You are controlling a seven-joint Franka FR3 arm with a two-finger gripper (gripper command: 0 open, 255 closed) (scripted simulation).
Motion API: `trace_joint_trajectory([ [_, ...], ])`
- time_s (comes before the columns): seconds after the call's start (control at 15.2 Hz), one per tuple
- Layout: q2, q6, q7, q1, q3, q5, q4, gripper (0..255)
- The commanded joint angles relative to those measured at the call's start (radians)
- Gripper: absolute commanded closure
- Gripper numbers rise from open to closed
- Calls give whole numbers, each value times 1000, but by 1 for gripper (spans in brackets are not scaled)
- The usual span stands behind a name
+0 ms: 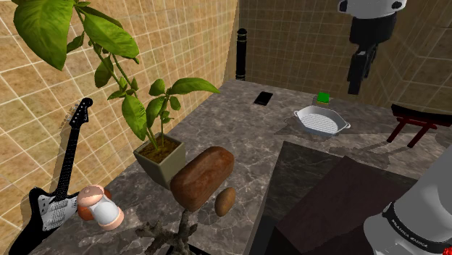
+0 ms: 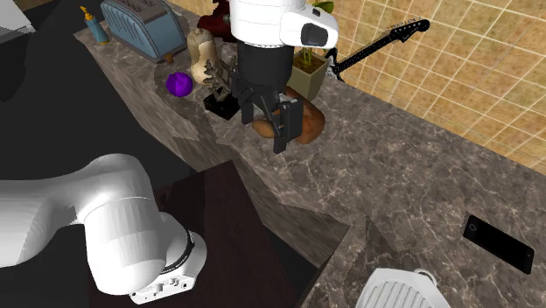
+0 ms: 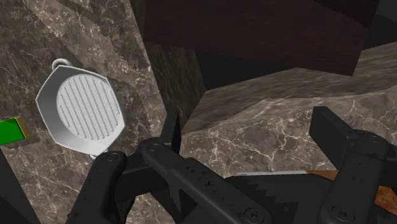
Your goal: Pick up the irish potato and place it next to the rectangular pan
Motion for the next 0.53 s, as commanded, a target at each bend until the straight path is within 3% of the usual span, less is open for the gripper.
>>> trace_joint_trajectory([
  [0.0, 0, 0, 0, 0, 0, 0, 0, 0],
  [0.46, -3, 110, 294, 14, 190, 117, -119, 0],
])
